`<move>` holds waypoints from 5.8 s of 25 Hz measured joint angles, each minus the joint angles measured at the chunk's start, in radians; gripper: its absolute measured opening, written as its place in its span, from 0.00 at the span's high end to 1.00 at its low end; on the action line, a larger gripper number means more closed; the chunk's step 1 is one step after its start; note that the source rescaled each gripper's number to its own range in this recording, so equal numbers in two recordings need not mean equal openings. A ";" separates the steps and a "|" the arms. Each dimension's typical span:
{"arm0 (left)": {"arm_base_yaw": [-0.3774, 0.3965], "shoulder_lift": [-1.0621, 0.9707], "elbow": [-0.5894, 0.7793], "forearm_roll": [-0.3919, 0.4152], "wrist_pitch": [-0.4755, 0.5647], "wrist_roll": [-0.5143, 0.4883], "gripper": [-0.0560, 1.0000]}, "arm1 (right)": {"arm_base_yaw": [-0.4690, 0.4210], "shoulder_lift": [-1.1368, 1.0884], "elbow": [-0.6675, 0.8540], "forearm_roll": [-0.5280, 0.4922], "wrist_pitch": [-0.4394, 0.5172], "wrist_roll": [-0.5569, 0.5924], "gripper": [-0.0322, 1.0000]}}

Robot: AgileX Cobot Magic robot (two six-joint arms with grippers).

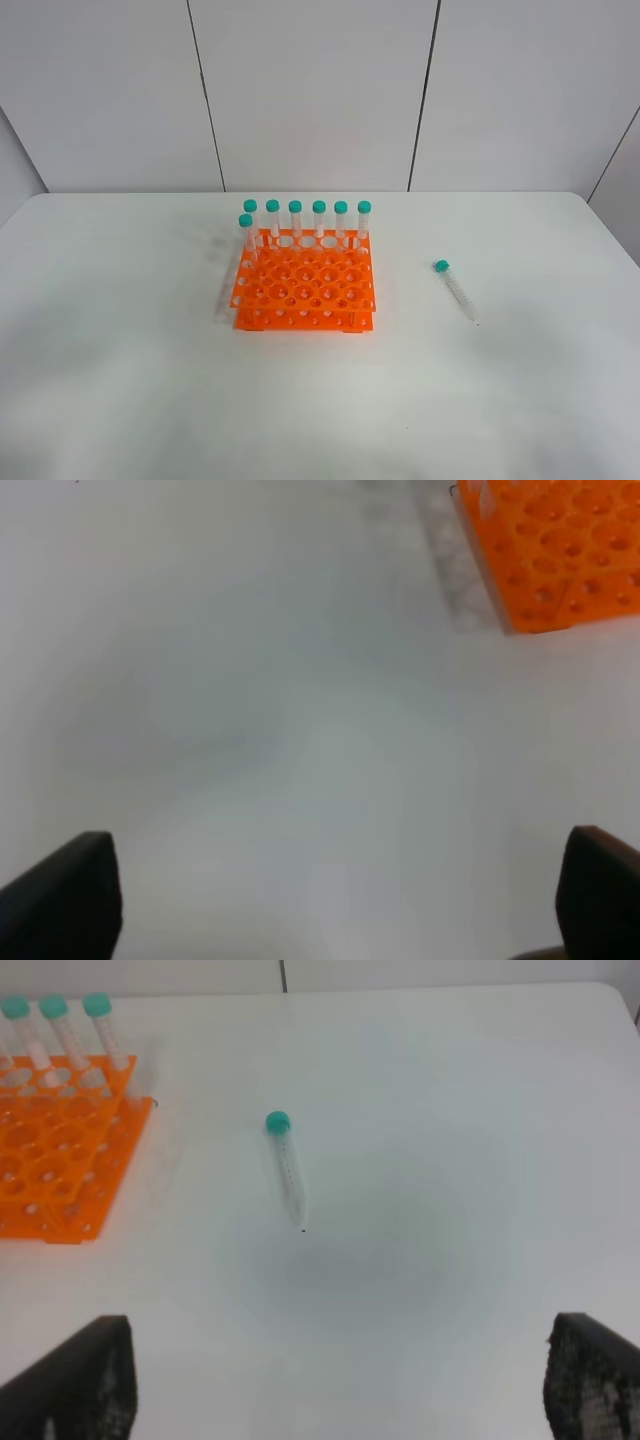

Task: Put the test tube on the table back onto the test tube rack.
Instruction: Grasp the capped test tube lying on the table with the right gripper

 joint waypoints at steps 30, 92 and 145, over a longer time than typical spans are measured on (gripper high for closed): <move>0.000 0.000 0.000 0.000 0.000 0.000 0.05 | 0.000 0.000 0.000 -0.002 -0.001 -0.022 0.00; 0.000 0.000 0.000 0.000 -0.001 -0.001 0.05 | 0.122 2.053 -1.245 0.029 0.187 -0.118 0.00; 0.000 0.000 0.000 0.000 -0.003 -0.001 0.05 | 0.059 2.229 -1.087 0.062 0.007 -0.145 0.11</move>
